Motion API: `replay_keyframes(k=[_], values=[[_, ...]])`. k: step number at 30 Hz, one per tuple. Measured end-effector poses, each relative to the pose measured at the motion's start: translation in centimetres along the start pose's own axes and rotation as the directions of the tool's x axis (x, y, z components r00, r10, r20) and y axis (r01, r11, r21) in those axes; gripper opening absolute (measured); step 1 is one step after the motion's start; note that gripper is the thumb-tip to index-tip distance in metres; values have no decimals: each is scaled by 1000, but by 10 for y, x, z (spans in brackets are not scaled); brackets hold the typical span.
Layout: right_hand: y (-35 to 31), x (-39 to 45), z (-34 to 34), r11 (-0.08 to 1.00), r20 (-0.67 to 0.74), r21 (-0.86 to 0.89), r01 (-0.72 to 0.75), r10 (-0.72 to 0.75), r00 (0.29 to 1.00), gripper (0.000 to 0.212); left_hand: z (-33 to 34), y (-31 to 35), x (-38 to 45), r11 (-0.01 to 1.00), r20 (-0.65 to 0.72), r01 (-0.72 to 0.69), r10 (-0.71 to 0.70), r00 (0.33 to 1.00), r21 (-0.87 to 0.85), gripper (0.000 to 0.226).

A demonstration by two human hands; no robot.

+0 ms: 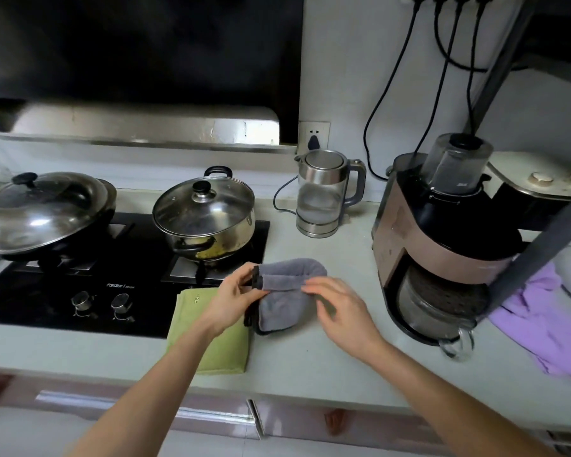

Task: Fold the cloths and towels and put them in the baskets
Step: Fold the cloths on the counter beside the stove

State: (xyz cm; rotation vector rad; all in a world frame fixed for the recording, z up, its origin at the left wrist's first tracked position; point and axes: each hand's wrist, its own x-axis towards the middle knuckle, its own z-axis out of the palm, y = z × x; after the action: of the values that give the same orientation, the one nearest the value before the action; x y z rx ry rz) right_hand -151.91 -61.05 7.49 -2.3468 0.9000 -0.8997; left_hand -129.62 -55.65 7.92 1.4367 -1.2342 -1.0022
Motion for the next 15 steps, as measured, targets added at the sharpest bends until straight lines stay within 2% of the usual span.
replay_keyframes(k=[1, 2, 4, 6, 10, 15], values=[[6, 8, -10, 998, -19, -65, 11, -12, 1000, 43, -4, 1, 0, 1000, -4, -25, 25, 1000, 15, 17], [10, 16, -18, 994, 33, -109, 21, -18, 999, 48, -6, 4, 0, 999, -13, -47, 48, 999, 25, 16], [19, 29, -29, 983, 238, -167, 75, -34, 971, 54, -7, 8, 1, 995, -27, -85, 86, 996, 46, 16], [25, 39, -34, 965, 377, -212, 152, -62, 924, 53, -8, 10, 3, 993, -10, -107, 108, 994, 53, 17], [25, 55, -37, 917, 514, -313, 246, -55, 856, 44, -7, 14, 1, 992, 48, -123, 122, 991, 40, 20], [25, 59, -33, 901, 645, -344, 264, 22, 764, 35, -6, 14, 2, 988, 50, -146, 143, 988, 49, 18]])
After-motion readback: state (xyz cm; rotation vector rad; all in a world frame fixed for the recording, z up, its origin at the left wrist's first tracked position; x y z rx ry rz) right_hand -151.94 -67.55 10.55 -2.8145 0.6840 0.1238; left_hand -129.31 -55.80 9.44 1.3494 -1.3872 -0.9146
